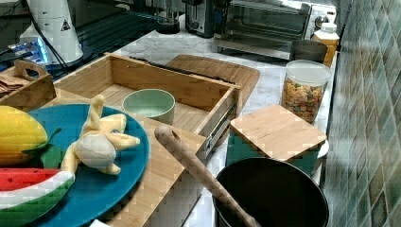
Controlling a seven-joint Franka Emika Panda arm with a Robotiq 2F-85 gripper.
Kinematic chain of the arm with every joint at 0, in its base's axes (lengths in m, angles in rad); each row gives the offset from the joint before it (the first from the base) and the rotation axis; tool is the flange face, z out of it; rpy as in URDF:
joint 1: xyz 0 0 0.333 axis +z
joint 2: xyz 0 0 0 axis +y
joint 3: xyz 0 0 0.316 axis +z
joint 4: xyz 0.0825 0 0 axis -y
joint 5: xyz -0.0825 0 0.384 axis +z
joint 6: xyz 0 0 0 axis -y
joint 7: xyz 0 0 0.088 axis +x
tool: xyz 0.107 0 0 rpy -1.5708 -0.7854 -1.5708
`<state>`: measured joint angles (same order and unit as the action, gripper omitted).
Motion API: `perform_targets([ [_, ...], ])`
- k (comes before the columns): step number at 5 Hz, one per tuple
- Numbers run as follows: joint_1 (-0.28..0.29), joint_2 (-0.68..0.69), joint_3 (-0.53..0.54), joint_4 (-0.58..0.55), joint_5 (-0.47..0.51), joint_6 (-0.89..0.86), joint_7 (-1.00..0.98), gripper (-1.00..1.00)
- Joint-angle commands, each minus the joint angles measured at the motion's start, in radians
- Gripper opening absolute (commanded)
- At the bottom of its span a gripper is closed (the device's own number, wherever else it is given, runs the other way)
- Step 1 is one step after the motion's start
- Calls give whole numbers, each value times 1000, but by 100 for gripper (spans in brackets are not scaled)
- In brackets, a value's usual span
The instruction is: Close the drawer.
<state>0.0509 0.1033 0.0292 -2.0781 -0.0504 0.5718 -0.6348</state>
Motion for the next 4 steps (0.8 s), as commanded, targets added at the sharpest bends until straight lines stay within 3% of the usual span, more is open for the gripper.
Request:
perform_targets([
  [1, -2, 12, 13, -220, -104, 164, -84, -100],
  [2, 5, 17, 0, -258, -170, 241, -23, -100],
  [4, -17, 29, -6, -298, -163, 320, -23, -100],
])
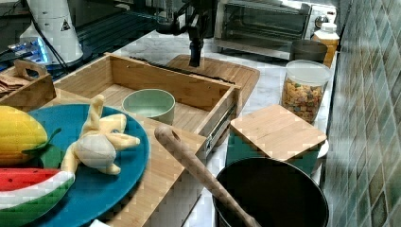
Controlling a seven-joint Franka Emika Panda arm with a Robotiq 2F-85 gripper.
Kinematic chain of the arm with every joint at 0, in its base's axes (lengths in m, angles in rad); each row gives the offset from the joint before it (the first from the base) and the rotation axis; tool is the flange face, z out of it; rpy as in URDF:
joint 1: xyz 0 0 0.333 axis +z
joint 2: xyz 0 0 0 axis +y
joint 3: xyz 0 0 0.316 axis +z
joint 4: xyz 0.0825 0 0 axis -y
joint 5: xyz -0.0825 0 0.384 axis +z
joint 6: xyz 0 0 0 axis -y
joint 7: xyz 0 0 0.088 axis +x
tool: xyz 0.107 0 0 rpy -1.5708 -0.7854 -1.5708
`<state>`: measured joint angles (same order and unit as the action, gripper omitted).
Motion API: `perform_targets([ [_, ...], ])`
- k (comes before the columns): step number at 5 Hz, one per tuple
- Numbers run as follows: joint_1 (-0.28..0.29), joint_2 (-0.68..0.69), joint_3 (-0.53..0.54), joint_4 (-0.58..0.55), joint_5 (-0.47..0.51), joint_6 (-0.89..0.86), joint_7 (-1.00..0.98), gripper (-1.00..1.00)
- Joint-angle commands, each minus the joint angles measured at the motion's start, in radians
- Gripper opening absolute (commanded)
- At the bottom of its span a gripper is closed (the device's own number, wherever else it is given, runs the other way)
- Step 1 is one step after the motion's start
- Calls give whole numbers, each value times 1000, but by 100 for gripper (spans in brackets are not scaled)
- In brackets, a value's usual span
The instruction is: Close the drawer.
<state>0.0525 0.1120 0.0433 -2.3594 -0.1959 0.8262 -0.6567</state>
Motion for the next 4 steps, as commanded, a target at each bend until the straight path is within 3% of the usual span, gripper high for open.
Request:
perform_targets([
  [1, -34, 25, -29, -18, 25, 76, -58, -100],
  [3, -82, 47, -40, -13, 69, 97, -155, -100],
  [4, -101, 22, -60, -26, 47, 95, -187, -100],
])
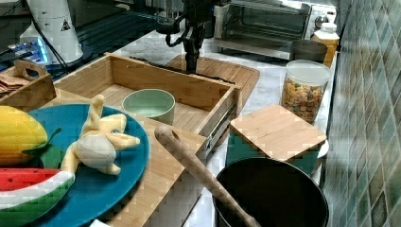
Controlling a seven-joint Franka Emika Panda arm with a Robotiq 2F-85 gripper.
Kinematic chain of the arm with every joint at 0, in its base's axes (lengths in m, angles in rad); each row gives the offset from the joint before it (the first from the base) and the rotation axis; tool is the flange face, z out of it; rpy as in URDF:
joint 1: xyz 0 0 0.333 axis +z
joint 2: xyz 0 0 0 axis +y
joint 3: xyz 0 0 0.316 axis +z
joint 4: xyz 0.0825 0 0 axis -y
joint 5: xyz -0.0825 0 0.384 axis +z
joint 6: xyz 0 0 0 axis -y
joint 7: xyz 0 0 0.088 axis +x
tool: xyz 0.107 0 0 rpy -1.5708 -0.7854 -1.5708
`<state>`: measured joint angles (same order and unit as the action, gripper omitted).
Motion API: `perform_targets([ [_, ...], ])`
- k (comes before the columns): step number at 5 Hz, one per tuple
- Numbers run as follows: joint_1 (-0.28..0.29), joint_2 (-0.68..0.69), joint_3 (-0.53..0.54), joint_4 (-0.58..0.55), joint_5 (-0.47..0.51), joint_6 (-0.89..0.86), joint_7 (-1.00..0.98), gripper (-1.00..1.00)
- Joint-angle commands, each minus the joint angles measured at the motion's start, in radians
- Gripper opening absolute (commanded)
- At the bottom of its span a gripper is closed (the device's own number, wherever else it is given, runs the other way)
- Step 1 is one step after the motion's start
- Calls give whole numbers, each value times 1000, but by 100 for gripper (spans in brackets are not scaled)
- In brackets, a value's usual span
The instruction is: Close the drawer.
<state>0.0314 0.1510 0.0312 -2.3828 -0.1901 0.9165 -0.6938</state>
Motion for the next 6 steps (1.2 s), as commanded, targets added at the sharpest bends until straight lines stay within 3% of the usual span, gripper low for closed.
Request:
perform_targets([
  [1, -116, -29, -70, 3, 52, -14, -198, -100],
  [2, -172, -17, -79, 14, 58, 8, -270, -100],
  [4, -219, -65, -173, 16, 45, 12, -331, -100],
  [6, -328, 8, -223, 73, 144, 131, -520, -100],
])
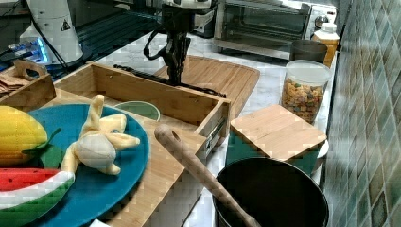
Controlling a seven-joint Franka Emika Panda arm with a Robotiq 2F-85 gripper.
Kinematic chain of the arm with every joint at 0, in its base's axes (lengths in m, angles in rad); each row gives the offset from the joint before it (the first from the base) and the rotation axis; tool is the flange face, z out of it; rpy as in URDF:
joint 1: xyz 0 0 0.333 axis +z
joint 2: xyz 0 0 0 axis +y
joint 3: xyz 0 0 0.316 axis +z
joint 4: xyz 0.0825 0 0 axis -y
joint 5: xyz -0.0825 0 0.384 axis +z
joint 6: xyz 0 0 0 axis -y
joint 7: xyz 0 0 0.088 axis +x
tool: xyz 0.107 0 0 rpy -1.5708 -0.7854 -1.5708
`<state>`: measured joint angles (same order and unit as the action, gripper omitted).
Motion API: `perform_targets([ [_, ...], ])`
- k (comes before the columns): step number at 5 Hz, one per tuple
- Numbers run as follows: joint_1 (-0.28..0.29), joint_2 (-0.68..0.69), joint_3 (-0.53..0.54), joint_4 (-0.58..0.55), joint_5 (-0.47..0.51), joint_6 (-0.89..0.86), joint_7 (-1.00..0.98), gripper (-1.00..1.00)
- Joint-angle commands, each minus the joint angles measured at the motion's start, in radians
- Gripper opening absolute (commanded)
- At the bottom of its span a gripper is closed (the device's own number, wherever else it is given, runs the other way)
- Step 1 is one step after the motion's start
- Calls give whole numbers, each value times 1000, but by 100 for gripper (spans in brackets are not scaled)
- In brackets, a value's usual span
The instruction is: Close the drawer.
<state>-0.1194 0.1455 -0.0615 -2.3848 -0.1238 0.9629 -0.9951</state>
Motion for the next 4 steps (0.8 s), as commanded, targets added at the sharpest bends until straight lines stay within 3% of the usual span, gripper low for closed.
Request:
perform_targets([
  [1, -217, 24, -150, 97, 129, 121, -315, -100],
  [3, -263, 34, -195, 159, 152, 89, -373, -100],
  [4, -310, 101, -177, 198, 245, 175, -468, -100],
])
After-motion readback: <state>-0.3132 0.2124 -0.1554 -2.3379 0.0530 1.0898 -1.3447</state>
